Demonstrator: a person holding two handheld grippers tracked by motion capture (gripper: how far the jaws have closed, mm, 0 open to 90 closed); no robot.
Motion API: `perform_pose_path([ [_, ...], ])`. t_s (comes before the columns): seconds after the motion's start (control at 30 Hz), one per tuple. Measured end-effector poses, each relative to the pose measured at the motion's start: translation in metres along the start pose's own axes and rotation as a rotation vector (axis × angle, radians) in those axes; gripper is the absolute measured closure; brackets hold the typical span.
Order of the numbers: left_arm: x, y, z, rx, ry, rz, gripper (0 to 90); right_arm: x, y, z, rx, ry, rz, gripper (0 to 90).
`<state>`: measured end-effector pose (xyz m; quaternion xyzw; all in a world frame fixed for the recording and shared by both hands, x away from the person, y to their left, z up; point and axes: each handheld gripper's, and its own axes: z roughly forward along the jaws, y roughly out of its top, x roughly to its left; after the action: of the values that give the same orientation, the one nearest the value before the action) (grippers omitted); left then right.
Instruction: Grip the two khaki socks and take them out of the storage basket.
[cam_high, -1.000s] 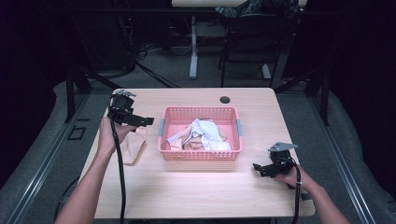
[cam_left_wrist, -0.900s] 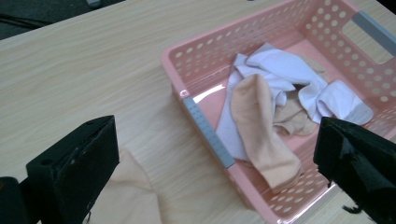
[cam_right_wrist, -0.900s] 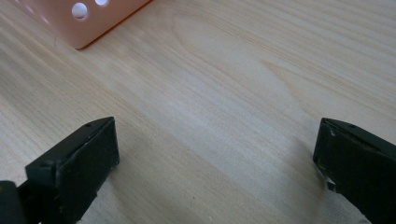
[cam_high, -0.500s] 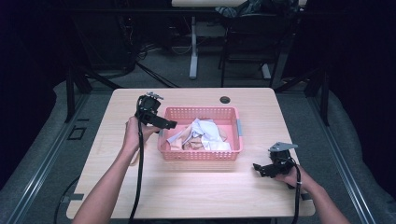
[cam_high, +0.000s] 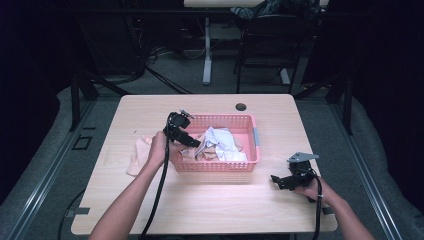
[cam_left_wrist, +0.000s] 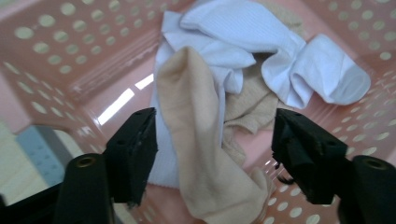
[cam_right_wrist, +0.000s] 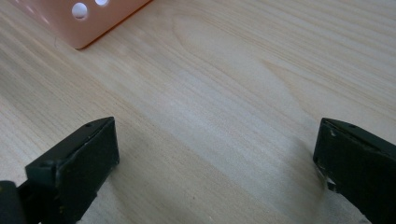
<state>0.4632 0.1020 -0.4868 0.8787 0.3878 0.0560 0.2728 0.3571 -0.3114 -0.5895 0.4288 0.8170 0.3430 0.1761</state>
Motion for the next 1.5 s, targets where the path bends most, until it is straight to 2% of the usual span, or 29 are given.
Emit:
perform_pose_path([
  [0.13, 0.0, 0.001, 0.011, 0.039, 0.018, -0.006, 41.5, 0.0, 0.0, 0.0, 0.0, 0.0, 0.0, 0.0],
  [0.27, 0.003, -0.001, 0.017, 0.065, 0.015, -0.027, 49.4, 0.0, 0.0, 0.0, 0.001, 0.0, 0.0, 0.0],
  [0.5, 0.004, -0.003, 0.024, 0.09, 0.009, -0.023, 70.9, 0.0, 0.0, 0.0, 0.001, 0.001, 0.001, 0.0],
  [0.63, 0.002, -0.003, 0.024, 0.081, 0.004, -0.006, 85.1, 0.0, 0.0, 0.0, 0.004, -0.003, -0.001, 0.0],
  [0.87, -0.002, 0.0, 0.009, 0.052, 0.01, 0.023, 86.7, 0.0, 0.0, 0.0, 0.001, 0.001, 0.001, 0.0],
  [1.1, -0.004, 0.004, -0.011, -0.002, 0.009, 0.043, 86.8, 0.0, 0.0, 0.0, 0.002, 0.001, 0.001, 0.0],
  [1.5, -0.002, 0.016, -0.051, -0.086, 0.016, 0.056, 86.9, 0.0, 0.0, 0.0, 0.003, -0.002, 0.0, 0.0],
])
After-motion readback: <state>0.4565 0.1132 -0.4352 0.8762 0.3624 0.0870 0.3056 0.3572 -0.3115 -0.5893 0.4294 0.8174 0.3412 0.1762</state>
